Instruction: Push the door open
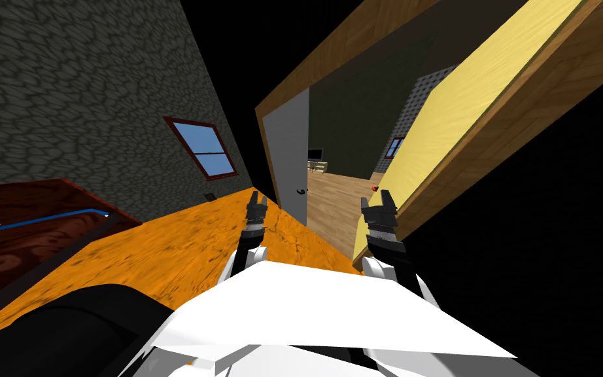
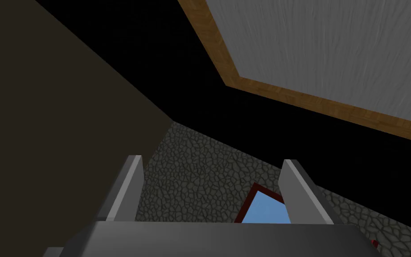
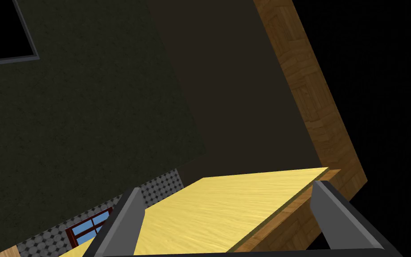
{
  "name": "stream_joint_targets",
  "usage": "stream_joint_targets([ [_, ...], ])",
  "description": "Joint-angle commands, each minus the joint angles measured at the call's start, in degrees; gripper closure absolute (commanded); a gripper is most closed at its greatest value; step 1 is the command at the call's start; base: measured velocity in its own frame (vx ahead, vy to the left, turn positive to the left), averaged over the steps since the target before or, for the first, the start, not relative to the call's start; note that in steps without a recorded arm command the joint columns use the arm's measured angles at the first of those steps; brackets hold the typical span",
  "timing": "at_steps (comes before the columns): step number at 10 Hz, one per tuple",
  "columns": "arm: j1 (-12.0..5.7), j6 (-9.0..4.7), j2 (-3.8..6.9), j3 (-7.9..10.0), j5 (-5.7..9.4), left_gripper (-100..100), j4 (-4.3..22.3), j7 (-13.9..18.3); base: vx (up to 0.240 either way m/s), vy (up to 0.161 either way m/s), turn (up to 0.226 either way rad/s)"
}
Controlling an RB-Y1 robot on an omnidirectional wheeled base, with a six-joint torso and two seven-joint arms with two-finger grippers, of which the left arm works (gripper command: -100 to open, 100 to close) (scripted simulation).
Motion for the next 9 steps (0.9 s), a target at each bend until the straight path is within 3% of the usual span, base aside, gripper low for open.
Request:
stream_joint_targets([
  [1, -0.54, -0.34, 0.56, -0.45, 0.03, -100, 1.9, 0.0, 0.084, 0.029, -0.035],
  [9, -3.19, -1.99, 2.60, -2.67, 0.19, -100, 10.9, -0.1, 0.097, 0.045, -0.051],
])
